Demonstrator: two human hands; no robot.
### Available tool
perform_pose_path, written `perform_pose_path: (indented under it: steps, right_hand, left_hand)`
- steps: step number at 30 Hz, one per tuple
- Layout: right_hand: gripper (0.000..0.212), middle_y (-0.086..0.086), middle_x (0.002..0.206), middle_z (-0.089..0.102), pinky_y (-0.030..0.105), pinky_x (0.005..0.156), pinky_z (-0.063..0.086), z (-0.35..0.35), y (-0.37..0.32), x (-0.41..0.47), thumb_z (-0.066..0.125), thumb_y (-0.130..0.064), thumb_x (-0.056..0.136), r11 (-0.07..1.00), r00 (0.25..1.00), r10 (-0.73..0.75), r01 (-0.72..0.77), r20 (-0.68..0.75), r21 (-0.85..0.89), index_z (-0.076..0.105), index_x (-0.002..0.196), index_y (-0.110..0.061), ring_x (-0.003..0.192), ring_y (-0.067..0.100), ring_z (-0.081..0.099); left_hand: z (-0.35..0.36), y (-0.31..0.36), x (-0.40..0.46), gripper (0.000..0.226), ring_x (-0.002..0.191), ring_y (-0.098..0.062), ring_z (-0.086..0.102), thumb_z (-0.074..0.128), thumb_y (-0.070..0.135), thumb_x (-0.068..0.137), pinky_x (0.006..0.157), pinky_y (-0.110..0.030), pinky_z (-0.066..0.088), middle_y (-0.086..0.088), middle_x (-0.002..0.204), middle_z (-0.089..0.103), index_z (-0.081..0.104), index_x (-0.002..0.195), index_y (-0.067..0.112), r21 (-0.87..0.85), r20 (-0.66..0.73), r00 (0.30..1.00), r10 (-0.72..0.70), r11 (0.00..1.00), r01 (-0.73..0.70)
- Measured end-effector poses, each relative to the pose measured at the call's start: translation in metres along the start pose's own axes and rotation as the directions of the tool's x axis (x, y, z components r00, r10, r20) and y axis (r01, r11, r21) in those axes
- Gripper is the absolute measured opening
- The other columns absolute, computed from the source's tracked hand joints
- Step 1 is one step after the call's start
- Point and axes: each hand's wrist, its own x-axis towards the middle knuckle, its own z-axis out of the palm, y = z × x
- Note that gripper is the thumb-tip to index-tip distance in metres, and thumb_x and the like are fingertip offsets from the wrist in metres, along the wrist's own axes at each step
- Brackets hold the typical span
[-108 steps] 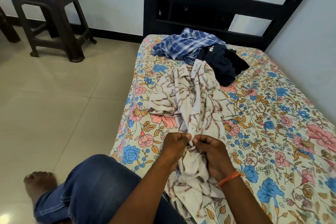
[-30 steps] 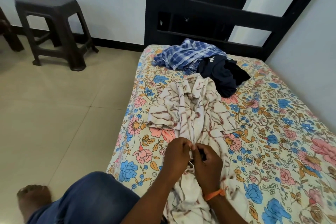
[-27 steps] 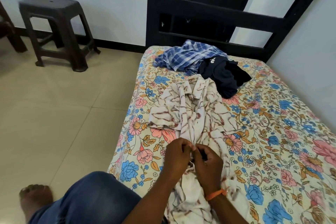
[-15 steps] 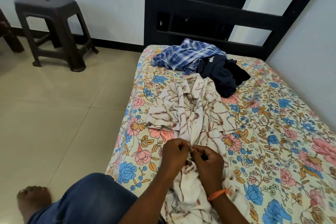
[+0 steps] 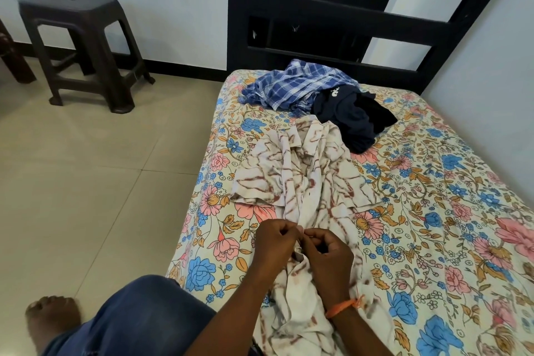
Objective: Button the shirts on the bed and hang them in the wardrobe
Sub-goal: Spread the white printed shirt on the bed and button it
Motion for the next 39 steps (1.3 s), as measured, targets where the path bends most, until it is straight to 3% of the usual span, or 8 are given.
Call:
perform_pose_path:
  steps: [7, 13, 20, 23, 27, 32, 35, 39]
  right_hand:
    - [0.004, 0.003, 0.070, 0.074, 0.018, 0.057, 0.053, -0.005, -0.004, 0.006, 0.079, -0.013, 0.081, 0.980, 0.993, 0.091, -0.102, 0.071, 0.169, 0.076, 0.082, -0.010, 0.068, 0.016, 0.072]
    - [0.007, 0.008, 0.070, 0.073, 0.029, 0.061, 0.056, -0.004, -0.005, 0.011, 0.077, -0.011, 0.083, 0.965, 0.978, 0.165, -0.187, 0.127, 0.185, 0.074, 0.077, -0.010, 0.067, 0.022, 0.071]
    - [0.013, 0.011, 0.068, 0.069, 0.050, 0.068, 0.057, 0.001, 0.002, 0.012, 0.076, -0.014, 0.083, 0.976, 0.981, 0.179, -0.186, 0.069, 0.112, 0.070, 0.072, -0.018, 0.072, 0.038, 0.068]
    - [0.011, 0.012, 0.071, 0.070, 0.045, 0.065, 0.057, 0.001, 0.000, 0.012, 0.075, -0.014, 0.085, 0.971, 0.980, 0.176, -0.188, 0.093, 0.148, 0.071, 0.076, -0.018, 0.074, 0.038, 0.068]
    - [0.005, 0.011, 0.076, 0.073, 0.025, 0.061, 0.055, -0.001, -0.003, 0.011, 0.071, -0.009, 0.089, 0.951, 0.974, 0.193, -0.216, 0.122, 0.221, 0.073, 0.086, -0.013, 0.074, 0.028, 0.069]
    - [0.006, 0.007, 0.076, 0.074, 0.033, 0.067, 0.059, -0.002, 0.001, 0.010, 0.071, -0.014, 0.090, 0.958, 0.981, 0.170, -0.187, 0.095, 0.216, 0.075, 0.086, -0.015, 0.076, 0.030, 0.071]
    - [0.008, 0.005, 0.079, 0.075, 0.038, 0.072, 0.059, -0.001, 0.004, 0.012, 0.070, -0.011, 0.090, 0.964, 0.983, 0.177, -0.183, 0.050, 0.192, 0.074, 0.087, -0.017, 0.079, 0.026, 0.072]
    - [0.024, -0.002, 0.084, 0.071, 0.017, 0.065, 0.053, -0.001, -0.003, 0.014, 0.071, -0.001, 0.085, 0.991, 0.987, 0.085, -0.070, -0.134, 0.115, 0.069, 0.085, -0.025, 0.073, 0.004, 0.065]
  left_hand:
    - [-0.002, 0.005, 0.001, 0.023, 0.033, -0.007, 0.052, 0.062, 0.005, 0.093, 0.038, -0.019, 0.042, 0.005, 0.046, 0.060, 0.073, 0.073, 0.005, 0.023, -0.001, 1.000, -0.003, 1.000, 0.003]
    - [0.000, 0.005, 0.002, 0.020, 0.030, -0.004, 0.048, 0.057, 0.007, 0.096, 0.037, -0.016, 0.038, 0.007, 0.039, 0.053, 0.070, 0.085, -0.004, 0.079, 0.006, 1.000, -0.012, 0.997, 0.011]
    - [0.005, 0.002, 0.001, 0.024, 0.033, -0.006, 0.050, 0.056, 0.007, 0.096, 0.040, -0.019, 0.040, 0.005, 0.048, 0.056, 0.067, 0.076, 0.001, 0.077, 0.002, 0.999, -0.040, 0.996, 0.039]
    - [0.003, 0.002, 0.003, 0.021, 0.034, -0.008, 0.050, 0.056, 0.006, 0.095, 0.041, -0.021, 0.042, 0.004, 0.048, 0.057, 0.068, 0.080, -0.002, 0.019, 0.019, 0.997, -0.069, 0.997, 0.069]
    - [0.002, 0.002, 0.004, 0.022, 0.034, -0.010, 0.049, 0.056, 0.007, 0.096, 0.040, -0.020, 0.041, -0.005, 0.052, 0.057, 0.067, 0.085, -0.008, -0.008, 0.041, 0.996, -0.083, 0.996, 0.084]
    - [0.001, 0.004, 0.005, 0.024, 0.034, -0.011, 0.051, 0.054, 0.008, 0.098, 0.041, -0.020, 0.040, -0.015, 0.059, 0.054, 0.067, 0.081, -0.005, -0.043, 0.056, 0.996, -0.072, 0.996, 0.074]
    - [0.005, -0.005, 0.005, 0.033, 0.035, -0.005, 0.046, 0.056, 0.011, 0.096, 0.044, -0.021, 0.038, 0.008, 0.045, 0.052, 0.061, 0.063, 0.016, 0.120, 0.001, 0.999, 0.042, 0.992, -0.042]
    - [0.015, -0.021, 0.008, 0.046, 0.045, -0.009, 0.038, 0.058, 0.013, 0.088, 0.050, -0.032, 0.034, 0.006, 0.044, 0.035, 0.036, 0.050, 0.028, 0.417, -0.089, 0.937, 0.339, 0.867, -0.274]
